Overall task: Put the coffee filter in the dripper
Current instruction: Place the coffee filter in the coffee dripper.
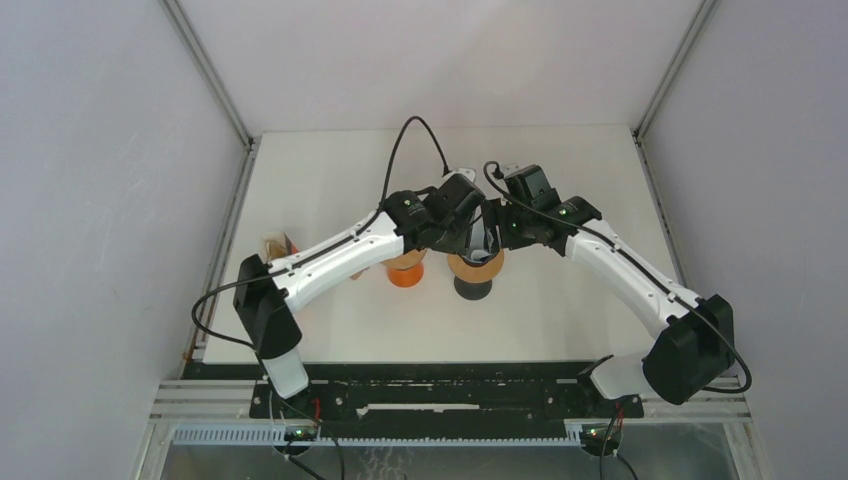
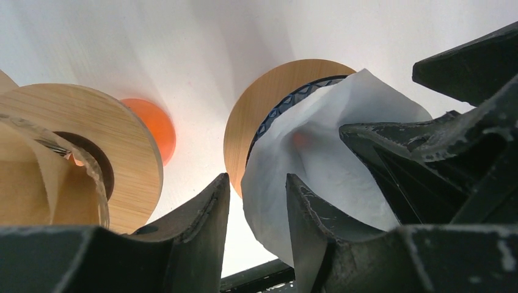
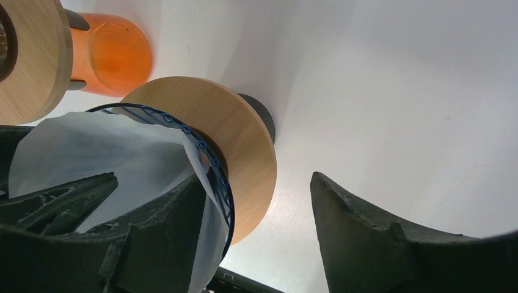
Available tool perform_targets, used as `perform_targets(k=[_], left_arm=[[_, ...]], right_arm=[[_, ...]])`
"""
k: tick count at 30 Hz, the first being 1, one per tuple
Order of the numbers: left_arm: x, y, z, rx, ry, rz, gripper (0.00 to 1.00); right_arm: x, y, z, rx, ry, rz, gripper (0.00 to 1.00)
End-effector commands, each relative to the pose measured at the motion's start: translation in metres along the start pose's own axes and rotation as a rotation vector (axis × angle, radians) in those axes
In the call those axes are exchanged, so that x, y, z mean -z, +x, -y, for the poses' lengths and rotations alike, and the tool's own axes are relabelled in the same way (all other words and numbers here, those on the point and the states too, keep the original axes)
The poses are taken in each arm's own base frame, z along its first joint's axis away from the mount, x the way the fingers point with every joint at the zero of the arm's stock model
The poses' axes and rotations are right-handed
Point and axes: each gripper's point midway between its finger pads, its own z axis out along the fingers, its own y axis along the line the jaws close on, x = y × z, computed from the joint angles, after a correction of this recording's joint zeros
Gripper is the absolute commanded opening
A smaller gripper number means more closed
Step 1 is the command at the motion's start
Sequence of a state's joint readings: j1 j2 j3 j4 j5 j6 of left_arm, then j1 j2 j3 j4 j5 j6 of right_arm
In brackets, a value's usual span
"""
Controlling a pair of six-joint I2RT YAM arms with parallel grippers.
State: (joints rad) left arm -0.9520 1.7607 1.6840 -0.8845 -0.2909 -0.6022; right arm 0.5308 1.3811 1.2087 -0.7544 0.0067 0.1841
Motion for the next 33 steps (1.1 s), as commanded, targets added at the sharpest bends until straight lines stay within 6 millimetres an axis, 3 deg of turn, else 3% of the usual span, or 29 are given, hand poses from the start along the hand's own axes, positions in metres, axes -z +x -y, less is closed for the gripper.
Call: perform_targets(k=[1,15,33], left_arm=[[0.028,-0.033,0.0,0.038,0.034,0.104,0.44],[0.032,-0.044,-0.002,0.035,0.039,0.13,0.47],[-0.006,-0.016,-0.007,0.003,-0.018,0.022,0.45]], right_arm=[[0.013,-0.015,-0.005,0.01,-0.026,0.078,0.72],[0.016,-0.016,-0.008,0.011,-0.046,0.083,0.72],[-0.002,-0.004,0.0,0.016,-0.007,0.008,0.72]])
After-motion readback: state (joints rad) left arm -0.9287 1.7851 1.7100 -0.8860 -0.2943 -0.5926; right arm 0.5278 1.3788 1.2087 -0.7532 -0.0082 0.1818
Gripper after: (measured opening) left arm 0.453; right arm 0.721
